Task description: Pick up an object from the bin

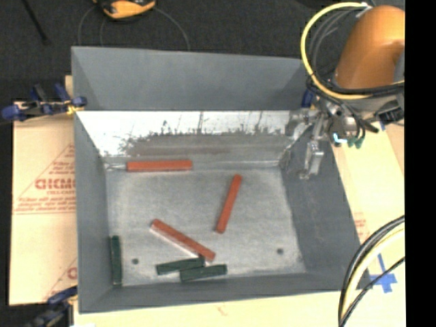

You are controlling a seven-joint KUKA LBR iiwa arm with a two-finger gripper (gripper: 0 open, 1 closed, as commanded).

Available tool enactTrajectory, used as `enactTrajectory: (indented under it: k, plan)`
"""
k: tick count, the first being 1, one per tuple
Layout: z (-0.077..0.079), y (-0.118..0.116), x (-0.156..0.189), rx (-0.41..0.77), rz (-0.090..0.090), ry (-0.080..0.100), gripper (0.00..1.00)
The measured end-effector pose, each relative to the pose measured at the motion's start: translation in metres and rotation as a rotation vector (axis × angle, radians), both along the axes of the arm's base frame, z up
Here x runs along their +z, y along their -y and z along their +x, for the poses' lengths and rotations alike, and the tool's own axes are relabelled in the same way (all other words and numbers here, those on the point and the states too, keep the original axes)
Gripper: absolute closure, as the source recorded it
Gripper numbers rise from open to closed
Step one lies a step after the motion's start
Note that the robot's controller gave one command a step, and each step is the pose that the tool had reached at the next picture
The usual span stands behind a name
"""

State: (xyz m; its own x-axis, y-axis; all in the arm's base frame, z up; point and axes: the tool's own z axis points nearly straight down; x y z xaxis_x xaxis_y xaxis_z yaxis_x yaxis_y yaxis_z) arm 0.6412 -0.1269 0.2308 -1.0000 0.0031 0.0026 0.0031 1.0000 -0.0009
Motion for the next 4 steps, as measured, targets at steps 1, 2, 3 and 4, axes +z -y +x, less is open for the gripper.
enactTrajectory:
  k: [1, 2, 3, 4]
  plan:
    - [0.001, 0.0, 0.005, 0.002, -0.001, 0.009, 0.0]
    - [-0.016, 0.017, -0.055, -0.028, -0.001, 0.013, 0.0]
    - [-0.022, 0.007, -0.115, -0.103, -0.001, 0.011, 0.0]
    - [-0.032, -0.033, -0.145, -0.067, -0.001, 0.004, 0.0]
